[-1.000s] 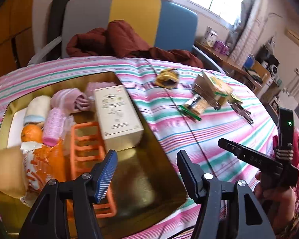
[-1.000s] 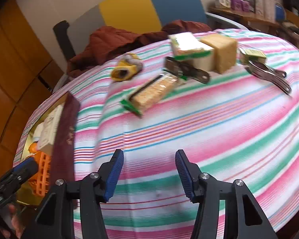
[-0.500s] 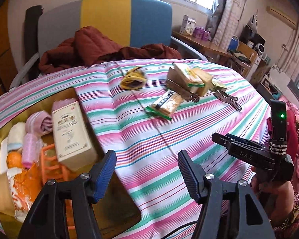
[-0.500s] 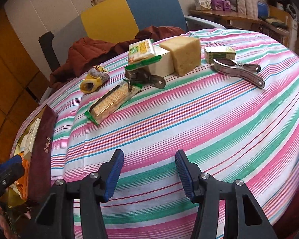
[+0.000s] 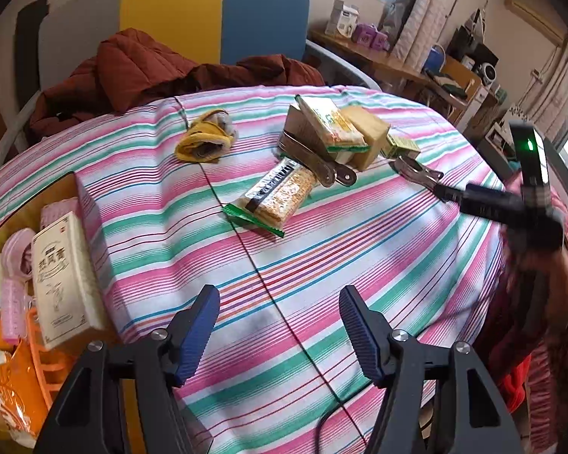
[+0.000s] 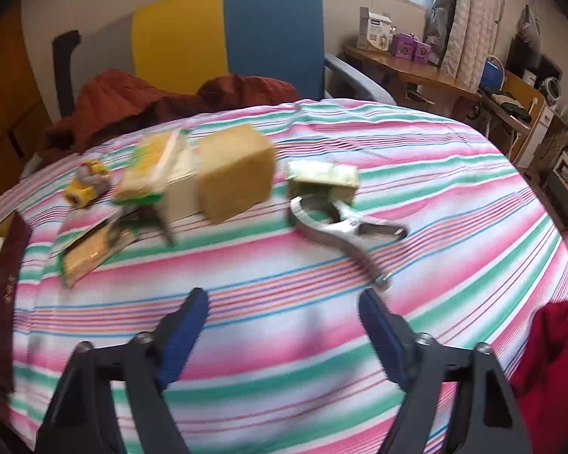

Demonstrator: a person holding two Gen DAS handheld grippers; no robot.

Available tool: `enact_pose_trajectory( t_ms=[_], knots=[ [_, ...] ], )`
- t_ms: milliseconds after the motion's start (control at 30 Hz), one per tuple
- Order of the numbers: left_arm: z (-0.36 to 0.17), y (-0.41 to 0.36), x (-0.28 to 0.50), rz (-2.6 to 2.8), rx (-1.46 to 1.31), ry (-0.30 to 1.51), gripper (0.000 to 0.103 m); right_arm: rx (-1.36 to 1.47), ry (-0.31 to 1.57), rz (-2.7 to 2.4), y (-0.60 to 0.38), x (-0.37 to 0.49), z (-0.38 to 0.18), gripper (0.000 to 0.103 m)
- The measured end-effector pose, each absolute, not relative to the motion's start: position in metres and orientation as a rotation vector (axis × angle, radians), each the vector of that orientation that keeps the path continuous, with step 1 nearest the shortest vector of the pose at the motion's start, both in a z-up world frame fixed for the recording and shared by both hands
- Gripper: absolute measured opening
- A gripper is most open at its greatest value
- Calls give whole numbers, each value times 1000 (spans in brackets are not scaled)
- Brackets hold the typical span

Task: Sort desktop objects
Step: 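Move both open tools away from the gold tray toward the pile, then grasp the cracker pack with the left tool while the right tool grasps a silver clip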

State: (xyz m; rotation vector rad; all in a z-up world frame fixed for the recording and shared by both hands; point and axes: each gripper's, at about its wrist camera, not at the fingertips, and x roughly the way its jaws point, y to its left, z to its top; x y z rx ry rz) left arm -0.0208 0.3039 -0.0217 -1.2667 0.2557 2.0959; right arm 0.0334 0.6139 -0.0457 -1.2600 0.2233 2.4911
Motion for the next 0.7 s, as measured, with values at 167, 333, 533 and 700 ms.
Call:
enact_pose_trajectory(
  t_ms=[167,333,533,700],
  knots=[
    [-31,319,-33,2036,-1325,244,68,-1362,14,2459,663,2,-38,92],
    [-39,339,-48,2000,-1343,305,73,-1450,-1,2492,683,-21,-47,92],
    [-45,356,-70,1974,-1373,306,73,-1592,-104,2437,683,-39,-74,84],
    [-46,370,-85,2040,-1331,392,73,-1656,-101,2395,683,-38,-85,69]
  ],
)
